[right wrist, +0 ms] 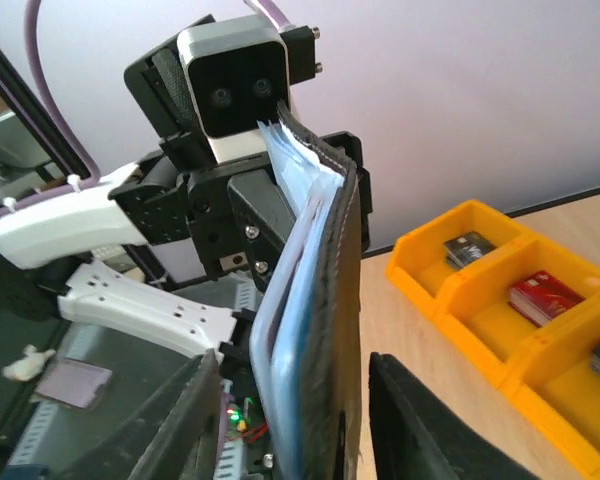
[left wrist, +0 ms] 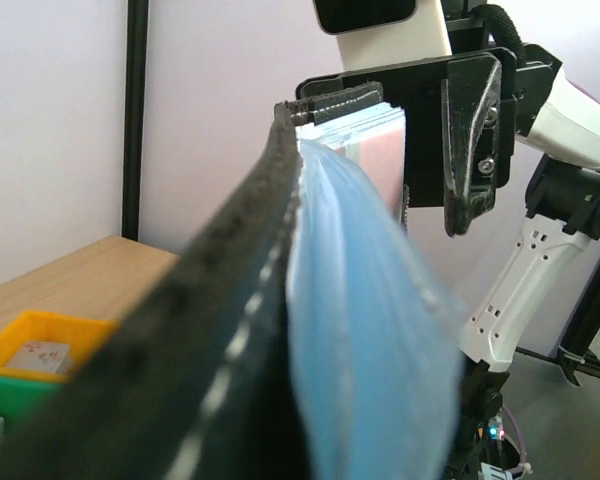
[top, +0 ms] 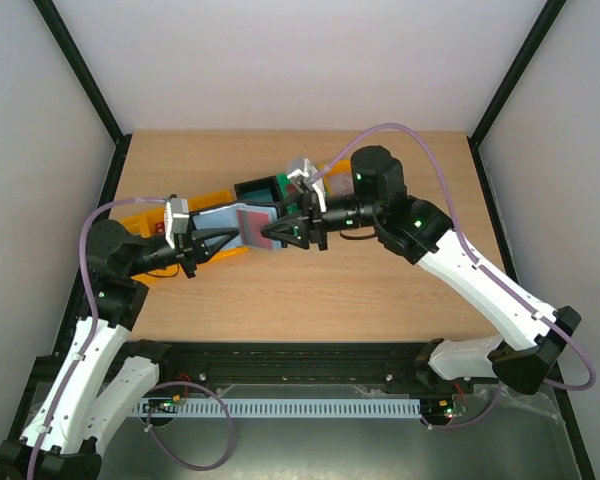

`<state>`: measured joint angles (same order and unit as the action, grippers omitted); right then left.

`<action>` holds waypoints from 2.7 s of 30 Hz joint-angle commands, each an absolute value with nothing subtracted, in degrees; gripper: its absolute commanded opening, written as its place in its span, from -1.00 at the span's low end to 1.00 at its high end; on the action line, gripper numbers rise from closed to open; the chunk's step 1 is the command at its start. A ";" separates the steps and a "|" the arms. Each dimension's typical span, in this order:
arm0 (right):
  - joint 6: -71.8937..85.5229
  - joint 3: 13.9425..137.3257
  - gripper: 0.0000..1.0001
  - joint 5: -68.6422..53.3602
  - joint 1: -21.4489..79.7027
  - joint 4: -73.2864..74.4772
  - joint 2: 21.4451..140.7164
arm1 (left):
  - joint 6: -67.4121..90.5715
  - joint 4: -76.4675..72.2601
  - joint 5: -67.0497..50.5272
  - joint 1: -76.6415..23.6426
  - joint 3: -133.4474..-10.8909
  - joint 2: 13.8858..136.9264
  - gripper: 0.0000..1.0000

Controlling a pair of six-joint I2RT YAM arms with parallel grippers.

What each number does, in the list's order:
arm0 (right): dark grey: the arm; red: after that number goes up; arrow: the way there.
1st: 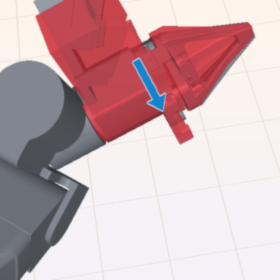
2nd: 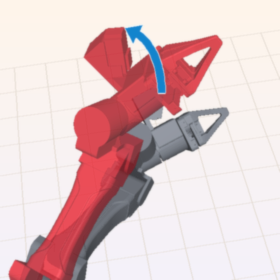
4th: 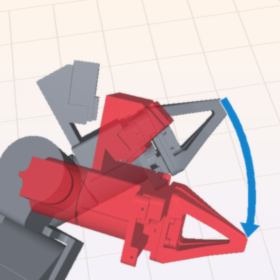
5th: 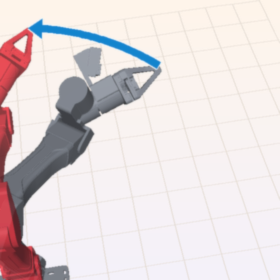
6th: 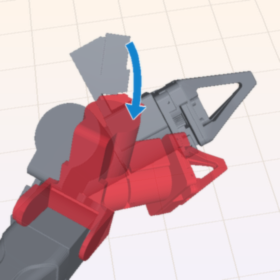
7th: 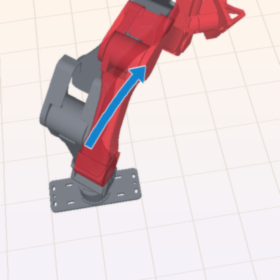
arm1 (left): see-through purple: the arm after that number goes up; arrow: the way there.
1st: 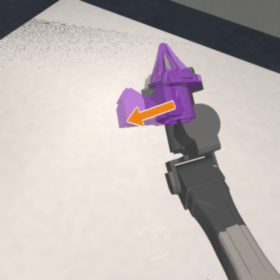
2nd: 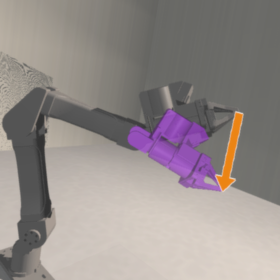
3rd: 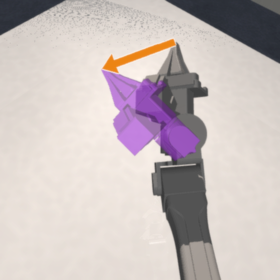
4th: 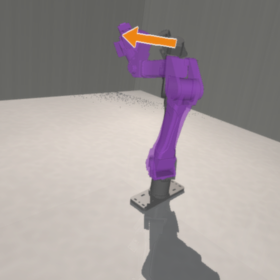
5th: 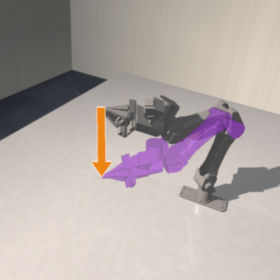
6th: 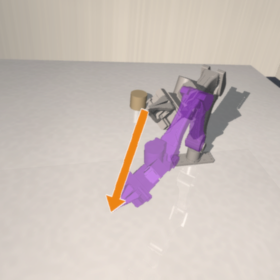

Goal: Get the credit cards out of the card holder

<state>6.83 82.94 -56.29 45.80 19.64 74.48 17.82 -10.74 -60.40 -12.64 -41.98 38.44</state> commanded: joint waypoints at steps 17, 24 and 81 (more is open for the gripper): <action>3.28 77.15 -0.34 -41.31 44.27 14.06 68.29 | 15.61 -12.32 -59.04 -12.66 -41.38 37.09 -0.95; 0.18 77.09 -0.30 -39.13 44.19 16.19 67.63 | 14.87 -11.95 -59.15 -12.66 -41.36 36.84 -0.95; 11.95 74.74 0.48 -37.04 51.23 0.24 77.23 | 16.53 -14.07 -56.69 -12.66 -39.54 37.13 -0.95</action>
<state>10.74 73.12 -40.36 50.22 3.11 75.29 15.09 -9.85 -55.42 -12.58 -40.16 37.39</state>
